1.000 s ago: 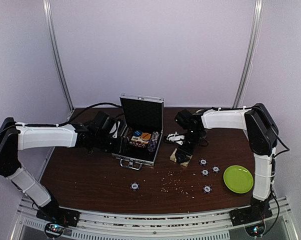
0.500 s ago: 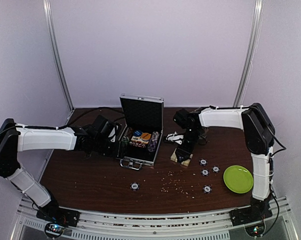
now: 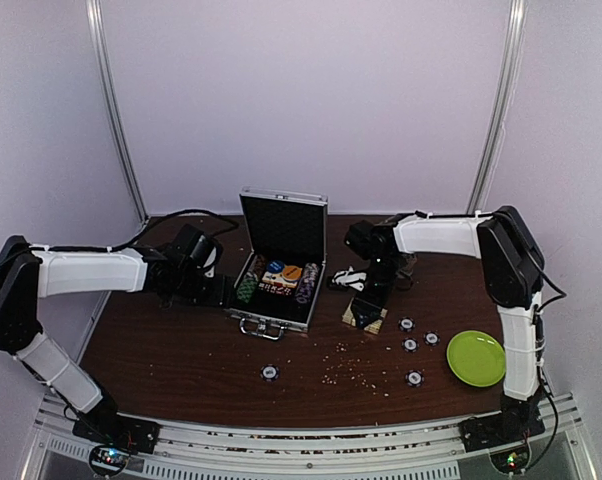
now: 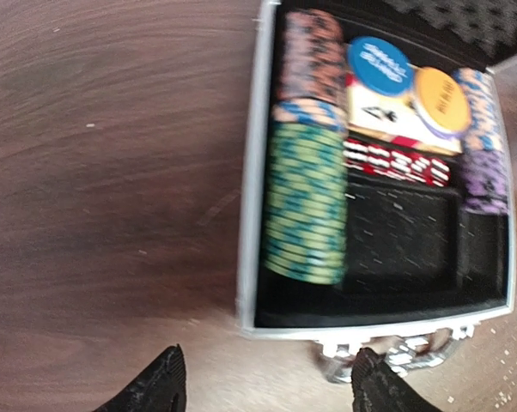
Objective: Pack up texas hold em set
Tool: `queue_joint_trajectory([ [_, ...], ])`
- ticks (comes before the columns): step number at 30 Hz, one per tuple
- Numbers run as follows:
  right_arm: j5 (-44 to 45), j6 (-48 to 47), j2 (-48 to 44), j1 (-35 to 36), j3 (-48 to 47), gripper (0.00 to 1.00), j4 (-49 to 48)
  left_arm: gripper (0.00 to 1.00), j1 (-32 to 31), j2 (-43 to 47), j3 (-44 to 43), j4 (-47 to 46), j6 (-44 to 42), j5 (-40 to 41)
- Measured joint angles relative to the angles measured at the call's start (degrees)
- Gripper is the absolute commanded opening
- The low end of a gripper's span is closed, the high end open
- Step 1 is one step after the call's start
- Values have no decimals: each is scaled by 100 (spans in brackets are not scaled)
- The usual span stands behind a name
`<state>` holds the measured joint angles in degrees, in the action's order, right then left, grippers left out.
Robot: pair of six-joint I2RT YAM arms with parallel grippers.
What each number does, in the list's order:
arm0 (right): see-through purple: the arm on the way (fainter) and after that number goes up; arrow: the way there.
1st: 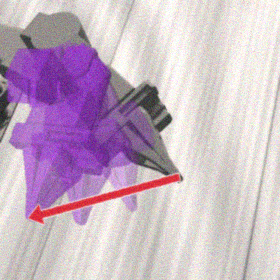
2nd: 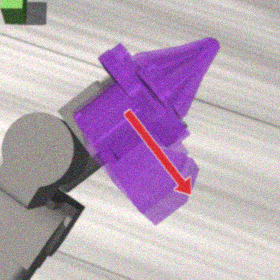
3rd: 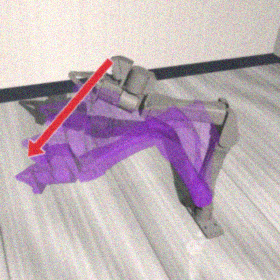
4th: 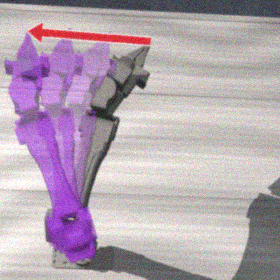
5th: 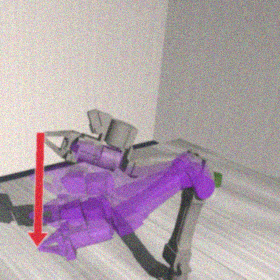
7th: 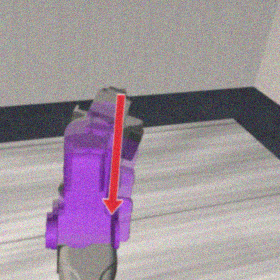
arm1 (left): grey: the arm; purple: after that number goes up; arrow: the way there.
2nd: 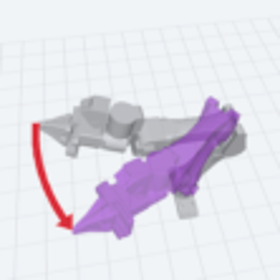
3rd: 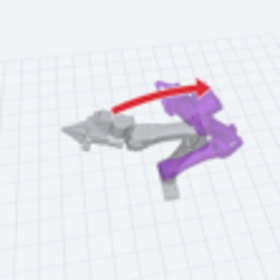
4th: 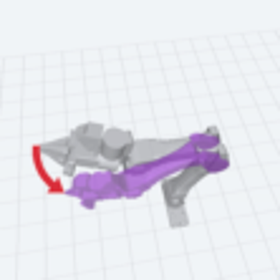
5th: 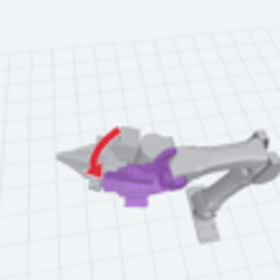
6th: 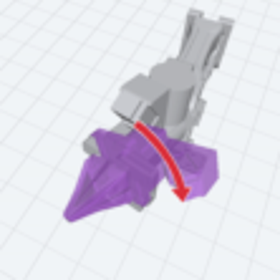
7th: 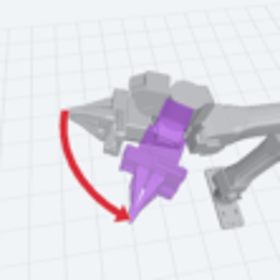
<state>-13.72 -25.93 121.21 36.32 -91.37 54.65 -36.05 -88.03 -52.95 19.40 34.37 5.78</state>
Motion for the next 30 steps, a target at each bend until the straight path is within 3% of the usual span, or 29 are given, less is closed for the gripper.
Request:
queue_joint_trajectory([
  [12, 48, -195, -175, 645, -922, 53, 492, 70, 822, -758, -162, -503, -284, -723],
  [22, -39, -173, 155, 979, -2339, 53, 629, 69, 809, -1556, -299, -1464, -304, -1825],
  [30, -31, -170, 787, 1001, -2992, 54, 778, 68, 601, -1578, -221, -1587, -341, -1950],
])
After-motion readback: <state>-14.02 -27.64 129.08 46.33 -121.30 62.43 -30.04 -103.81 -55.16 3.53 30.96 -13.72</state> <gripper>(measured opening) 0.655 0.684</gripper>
